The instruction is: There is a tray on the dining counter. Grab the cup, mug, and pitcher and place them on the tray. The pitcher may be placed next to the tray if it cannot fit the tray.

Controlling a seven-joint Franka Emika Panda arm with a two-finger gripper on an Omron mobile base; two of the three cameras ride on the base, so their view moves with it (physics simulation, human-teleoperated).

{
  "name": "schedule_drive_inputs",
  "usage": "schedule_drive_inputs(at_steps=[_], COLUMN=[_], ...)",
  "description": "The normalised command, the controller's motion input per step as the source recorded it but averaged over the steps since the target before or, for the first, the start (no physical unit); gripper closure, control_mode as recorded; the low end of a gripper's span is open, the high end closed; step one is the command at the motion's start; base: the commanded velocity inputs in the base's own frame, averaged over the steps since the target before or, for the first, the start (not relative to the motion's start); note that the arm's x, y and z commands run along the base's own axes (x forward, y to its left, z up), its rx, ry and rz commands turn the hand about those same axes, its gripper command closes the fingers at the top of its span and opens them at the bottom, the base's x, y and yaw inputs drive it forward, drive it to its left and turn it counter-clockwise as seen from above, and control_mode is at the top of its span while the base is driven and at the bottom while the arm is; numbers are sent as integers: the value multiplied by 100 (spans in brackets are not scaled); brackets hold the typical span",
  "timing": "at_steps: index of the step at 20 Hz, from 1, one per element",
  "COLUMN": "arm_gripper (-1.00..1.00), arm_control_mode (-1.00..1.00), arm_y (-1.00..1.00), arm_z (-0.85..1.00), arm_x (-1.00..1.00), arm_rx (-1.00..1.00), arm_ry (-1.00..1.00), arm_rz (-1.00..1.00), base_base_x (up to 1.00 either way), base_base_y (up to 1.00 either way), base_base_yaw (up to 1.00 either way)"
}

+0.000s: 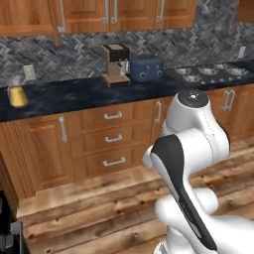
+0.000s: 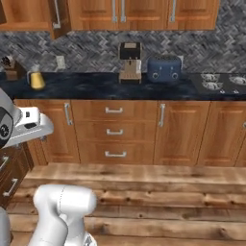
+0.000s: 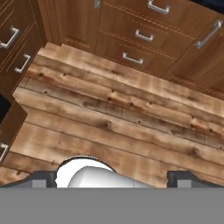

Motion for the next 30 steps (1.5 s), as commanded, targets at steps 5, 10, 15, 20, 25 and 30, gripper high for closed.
schedule_drive_inputs(at_steps=[5, 10, 15, 20, 25, 30], arm_gripper=[-100, -100, -100, -100, -100, -100], arm_control_mode=[100, 100, 100, 100, 100, 100], arm_y=[0, 0, 0, 0, 0, 0], arm_z=[0, 0, 0, 0, 0, 0], arm_x=[0, 0, 0, 0, 0, 0], arm_rx=[0, 0, 0, 0, 0, 0], arm_ry=[0, 0, 0, 0, 0, 0], arm_rz=[0, 0, 0, 0, 0, 0], base_base_x=[93, 93, 91, 80, 65, 31], base_base_y=[63, 72, 56, 51, 65, 64], base_base_yaw=[0, 1, 7, 6, 1, 2])
